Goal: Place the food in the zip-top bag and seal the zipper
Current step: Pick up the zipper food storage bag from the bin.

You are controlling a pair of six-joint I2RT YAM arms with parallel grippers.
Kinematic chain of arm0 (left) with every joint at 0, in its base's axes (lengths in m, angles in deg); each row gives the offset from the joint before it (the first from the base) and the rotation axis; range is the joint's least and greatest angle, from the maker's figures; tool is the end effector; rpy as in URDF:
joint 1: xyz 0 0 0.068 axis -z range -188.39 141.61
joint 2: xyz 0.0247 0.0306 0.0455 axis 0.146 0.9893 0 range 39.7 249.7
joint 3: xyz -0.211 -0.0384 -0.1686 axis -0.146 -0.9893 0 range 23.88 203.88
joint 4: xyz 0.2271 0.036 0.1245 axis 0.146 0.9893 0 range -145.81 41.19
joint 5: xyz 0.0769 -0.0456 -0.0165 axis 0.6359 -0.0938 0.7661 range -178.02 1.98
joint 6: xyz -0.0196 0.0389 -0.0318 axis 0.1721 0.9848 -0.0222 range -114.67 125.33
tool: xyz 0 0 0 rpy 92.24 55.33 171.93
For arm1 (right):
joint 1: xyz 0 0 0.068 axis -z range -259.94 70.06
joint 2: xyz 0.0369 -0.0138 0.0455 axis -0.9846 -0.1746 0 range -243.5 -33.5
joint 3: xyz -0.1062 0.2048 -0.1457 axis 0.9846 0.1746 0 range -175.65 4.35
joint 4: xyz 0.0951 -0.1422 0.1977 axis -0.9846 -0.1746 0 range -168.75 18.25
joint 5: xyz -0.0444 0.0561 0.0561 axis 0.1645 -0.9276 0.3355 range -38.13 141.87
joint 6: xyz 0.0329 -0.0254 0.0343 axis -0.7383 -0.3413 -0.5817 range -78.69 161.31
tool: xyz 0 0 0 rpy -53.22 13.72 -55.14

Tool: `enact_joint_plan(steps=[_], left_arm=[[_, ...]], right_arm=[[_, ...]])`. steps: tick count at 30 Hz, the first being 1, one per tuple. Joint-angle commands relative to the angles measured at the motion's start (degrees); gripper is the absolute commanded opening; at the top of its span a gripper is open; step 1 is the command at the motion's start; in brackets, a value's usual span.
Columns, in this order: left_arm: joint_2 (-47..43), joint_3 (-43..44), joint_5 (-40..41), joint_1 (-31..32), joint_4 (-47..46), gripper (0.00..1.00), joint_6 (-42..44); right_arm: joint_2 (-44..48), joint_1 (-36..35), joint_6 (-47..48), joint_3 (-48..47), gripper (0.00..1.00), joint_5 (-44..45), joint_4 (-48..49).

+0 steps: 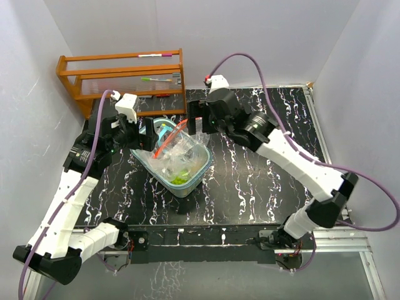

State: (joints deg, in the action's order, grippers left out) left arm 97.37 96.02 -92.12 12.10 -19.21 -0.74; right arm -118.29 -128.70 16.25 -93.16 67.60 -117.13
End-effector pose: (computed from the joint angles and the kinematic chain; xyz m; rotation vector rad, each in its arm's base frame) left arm 0.1889 -0.0734 0.4147 0.2950 1.9527 -0.3740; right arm 0.2136 0.2289 0.4306 -0.2821 2.1346 0.4678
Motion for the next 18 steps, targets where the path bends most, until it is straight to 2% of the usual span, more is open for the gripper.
enact_joint_plan(steps=[1, 5, 9, 13, 18], left_arm=[[-1.48, 1.38, -1.0, 0.27, 1.2, 0.97, -0.38], [-2.33, 0.89, -1.15, 0.25, 1.13, 0.97, -0.35], [-2.52, 0.81, -1.98, 0.27, 1.03, 0.97, -0.43], [-2.85, 0.57, -2.48, 0.26, 0.81, 0.97, -0.44], [-3.26, -0.44, -2.28, 0.25, 0.41, 0.97, -0.44]], right_arm=[[-6.94, -0.2, 1.66, -5.55, 0.98, 5.84, 2.41], [-12.13, -0.01, -0.84, -8.85, 0.98, 13.53, 0.15], [-13.1, 2.69, -3.78, -7.61, 0.98, 13.29, -0.43], [-10.36, 6.45, -4.65, -0.89, 0.98, 6.19, 3.57], [-5.81, 7.4, -2.66, 11.14, 0.98, -6.47, 15.24]])
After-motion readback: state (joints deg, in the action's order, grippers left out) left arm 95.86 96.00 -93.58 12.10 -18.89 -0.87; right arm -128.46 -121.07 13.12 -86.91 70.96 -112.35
